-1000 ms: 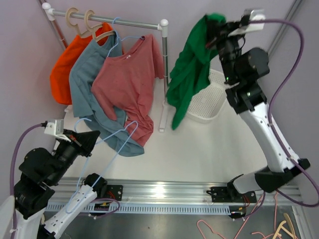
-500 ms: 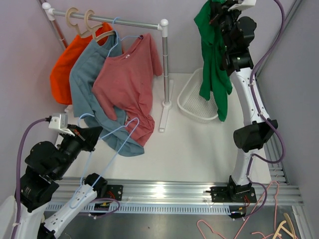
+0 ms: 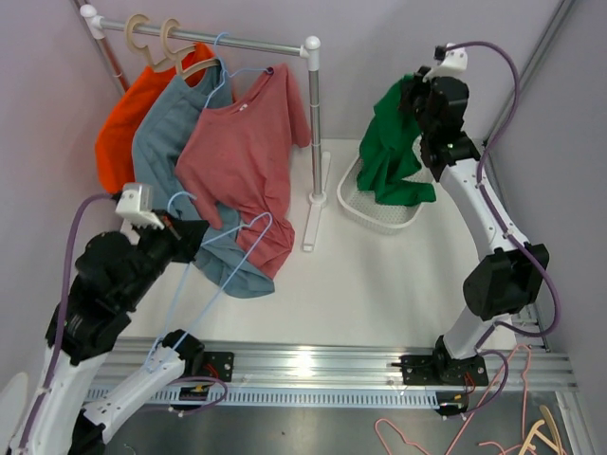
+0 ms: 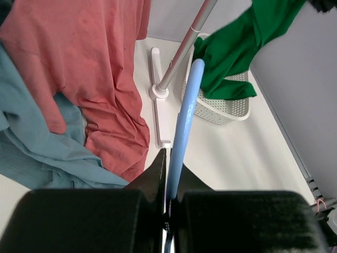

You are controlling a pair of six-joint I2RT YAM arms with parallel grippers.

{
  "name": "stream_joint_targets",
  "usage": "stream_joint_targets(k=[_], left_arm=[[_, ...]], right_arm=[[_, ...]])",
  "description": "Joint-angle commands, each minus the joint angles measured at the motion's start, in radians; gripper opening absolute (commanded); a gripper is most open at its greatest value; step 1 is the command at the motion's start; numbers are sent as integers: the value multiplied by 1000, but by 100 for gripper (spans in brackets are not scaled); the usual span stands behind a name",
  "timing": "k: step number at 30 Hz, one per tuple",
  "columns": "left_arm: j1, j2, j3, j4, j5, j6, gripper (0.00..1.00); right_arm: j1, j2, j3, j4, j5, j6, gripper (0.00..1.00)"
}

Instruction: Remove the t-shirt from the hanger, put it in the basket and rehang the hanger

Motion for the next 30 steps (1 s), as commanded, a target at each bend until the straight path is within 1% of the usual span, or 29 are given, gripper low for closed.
stream_joint_targets(k=[1,2,3,4,5,6,7,8,9,10,11,12,13,14,15,16,17,19,20,21,22,23,25,26,27,28,29,30], left_arm=[[-2,144,84,48,7,22,1],[-1,165,127,59,7,28,1],[-1,184,140,66,2,30,1],[-1,216,150,75,1,36,1],[1,233,175,85,1,39,1],[5,253,196,109,2,39,1],[19,271,213,124,51,42,1],[65,326,223,138,91,37,1],[91,354,245,149,129,27,0],[110,385,277,149,195,13,1],[127,447,298,146,199,11,0],[127,471,314,145,193,14,1],[128,495,363,142,184,22,1],[128,532,377,141,176,25,1],[128,546,405,143,170,30,0],[128,561,426,154,165,42,1],[128,572,439,158,159,50,1],[128,607,466,180,156,83,1],[128,618,500,193,107,96,1],[128,635,514,197,96,106,1],[128,676,531,195,87,132,1],[128,701,590,188,75,145,1],[128,768,624,184,68,184,0],[128,788,670,189,64,197,0],[128,807,683,189,38,215,1],[130,825,710,189,26,224,1],[128,853,718,194,18,234,1],[128,864,727,218,13,250,1]], right_arm=[[26,-59,-117,-112,103,15,0],[33,-61,-144,-132,136,24,0],[33,-56,-189,-152,143,48,0],[33,-46,-198,-205,141,61,0],[35,-24,-189,-253,135,67,0],[30,64,-96,-315,108,67,6],[26,136,-3,-520,66,56,27],[24,217,112,-654,39,52,87],[30,357,227,-840,55,47,99],[36,381,325,-860,81,44,100],[41,373,310,-842,97,41,99],[42,297,272,-760,83,42,99],[38,243,168,-709,63,54,100],[36,193,121,-656,43,65,100],[33,104,83,-587,32,73,100],[35,77,63,-575,28,76,99],[35,59,78,-584,29,75,99],[42,30,125,-646,60,65,99],[52,19,162,-664,75,50,99],[56,8,171,-689,86,45,100],[56,-16,178,-701,95,44,99],[56,-22,199,-719,100,42,99],[53,-24,234,-800,103,45,100],[55,-7,254,-834,110,44,100],[59,8,312,-920,126,36,100],[64,31,348,-967,149,35,99],[65,75,381,-1015,217,35,100],[69,86,414,-1076,242,41,99]])
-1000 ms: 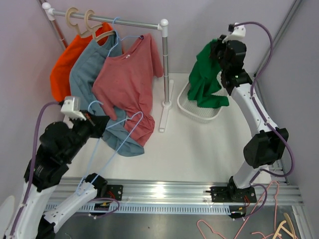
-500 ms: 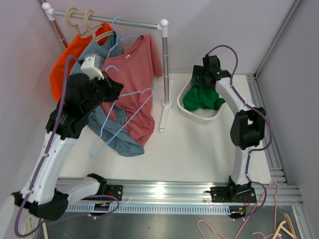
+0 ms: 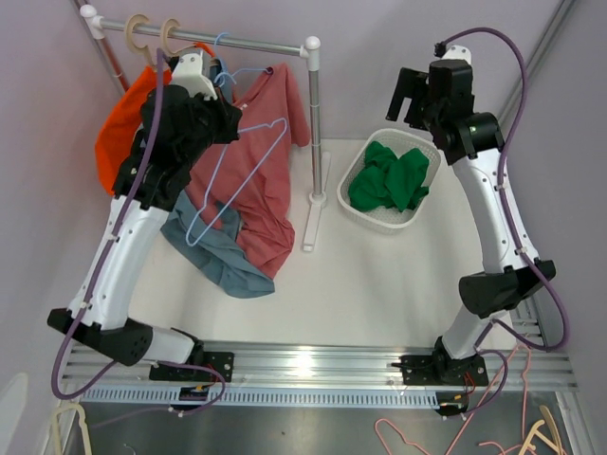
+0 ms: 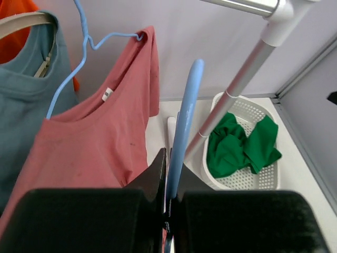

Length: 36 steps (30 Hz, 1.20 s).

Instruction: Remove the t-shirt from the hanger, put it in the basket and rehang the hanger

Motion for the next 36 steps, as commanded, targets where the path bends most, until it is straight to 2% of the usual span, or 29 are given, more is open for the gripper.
stream_joint_targets(k=[1,3,5,9,17,21,27,34,35,36], left_arm=[[6,45,51,74,-40,89,1],[6,55,33,157,-35,118,1],[6,74,22,206,-51,129,0],[6,178,142,223,-52,141,1],[0,381,414,216,20,129,0],[-6,496,550,145,41,96,1],[-51,578,540,176,41,91,1],[-66,587,540,142,161,85,1],[-66,581,531,133,208,89,3],[-64,563,525,134,241,115,20]], right_arm=[[7,85,39,-236,112,-11,100],[6,7,-48,-136,61,-13,100],[6,-68,-212,-46,10,-4,99],[4,-214,-378,113,-46,13,100],[-5,-260,-416,121,-43,-1,99],[-2,-268,-445,140,-76,10,99],[13,-300,-492,180,-105,16,99],[13,-323,-508,181,-99,7,99],[13,-322,-505,181,-104,7,100],[13,-320,-505,183,-108,10,99]])
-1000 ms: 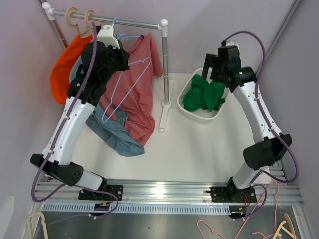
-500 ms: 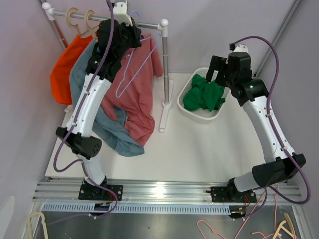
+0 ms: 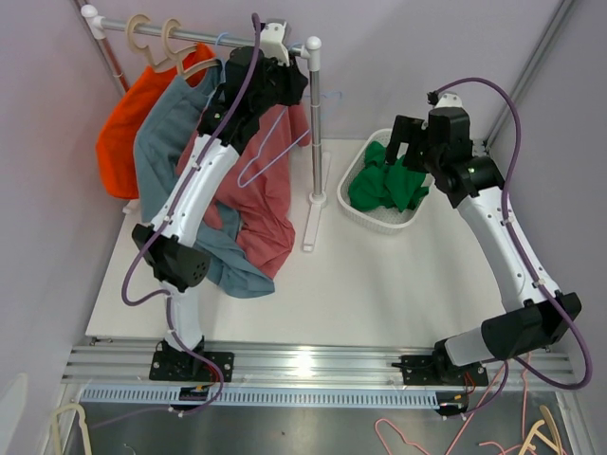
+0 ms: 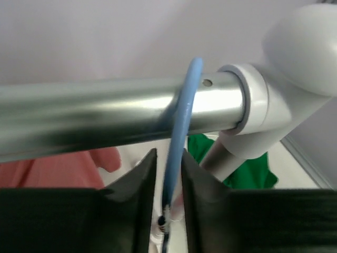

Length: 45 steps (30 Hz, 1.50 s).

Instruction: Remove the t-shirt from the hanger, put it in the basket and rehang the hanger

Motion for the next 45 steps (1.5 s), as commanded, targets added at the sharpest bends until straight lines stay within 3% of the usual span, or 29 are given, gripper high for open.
stream_joint_targets(k=[1,3,5,12,15,20,25,32,37,40,43,44,45], left_arm=[[0,-60,-5,-14,131,18,33],[3,-93,-33,-14,114,26,52],[24,-161,-78,-2,134,22,54],[116,-383,-308,64,209,9,88],[153,-465,-376,87,241,31,95],[231,-525,-471,110,307,83,97],[380,-519,-560,205,417,5,98],[403,-390,-462,161,395,26,93],[402,-261,-255,75,398,5,89],[402,-216,-226,84,404,-17,84],[402,-198,-214,99,414,-57,72],[402,-189,-186,80,411,-67,63],[402,-163,-151,64,414,-69,62]], right_arm=[[6,-42,9,44,-19,-2,100],[9,-39,7,45,-33,1,100],[18,-40,3,41,-22,-7,100],[21,-71,-54,53,-25,-11,99],[23,-74,-68,56,-32,-10,99],[30,-72,-72,59,-50,-7,99],[39,-85,-71,64,-67,-7,100],[41,-97,-37,44,-56,-24,99],[39,-105,-19,41,-55,-31,100],[41,-103,-19,38,-55,-34,100],[39,-103,-20,39,-55,-36,100],[39,-104,-22,44,-58,-39,100],[39,-105,-22,44,-62,-39,100]])
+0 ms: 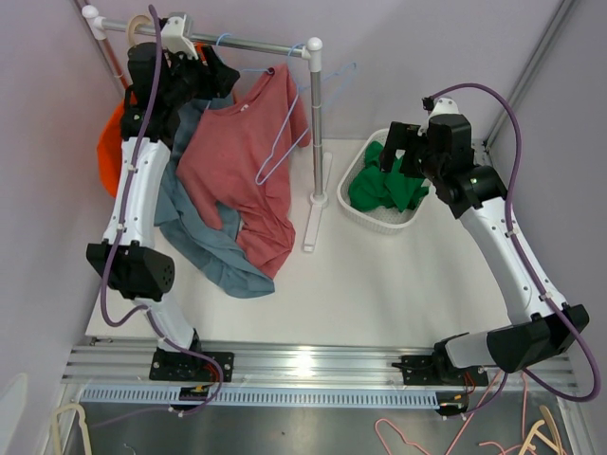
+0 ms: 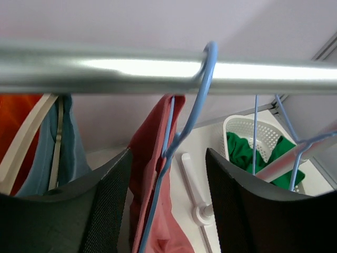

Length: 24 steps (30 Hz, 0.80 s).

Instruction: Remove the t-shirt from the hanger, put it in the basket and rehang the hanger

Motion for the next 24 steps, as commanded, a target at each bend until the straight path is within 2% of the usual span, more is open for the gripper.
stream_joint_targets(k=[1,4,8,12,15,16,19,21,22,24], left_arm=[[2,40,111,-22,39,-39,62],[2,48,121,-42,44,-39,64],[1,46,101,-35,38,-36,54],[-4,55,105,-44,28,-35,58],[-10,60,127,-62,2,-28,43],[-12,61,128,-67,-7,-25,33],[-16,58,130,-73,-11,-16,32],[-28,61,130,-81,-24,-4,26],[-35,63,131,-84,-27,5,14],[-44,75,177,-108,-12,4,1]], right_arm=[[2,-32,34,20,-10,-20,99],[4,-32,35,19,-23,-18,99],[2,-31,34,22,-23,-18,100],[1,-32,28,22,-23,-21,100],[1,-35,23,23,-17,-23,100],[2,-35,19,25,-13,-20,99],[-1,-38,9,31,-18,-16,99],[1,-40,6,35,-21,-15,99],[1,-43,3,37,-29,-13,100],[1,-47,-4,40,-39,-7,99]])
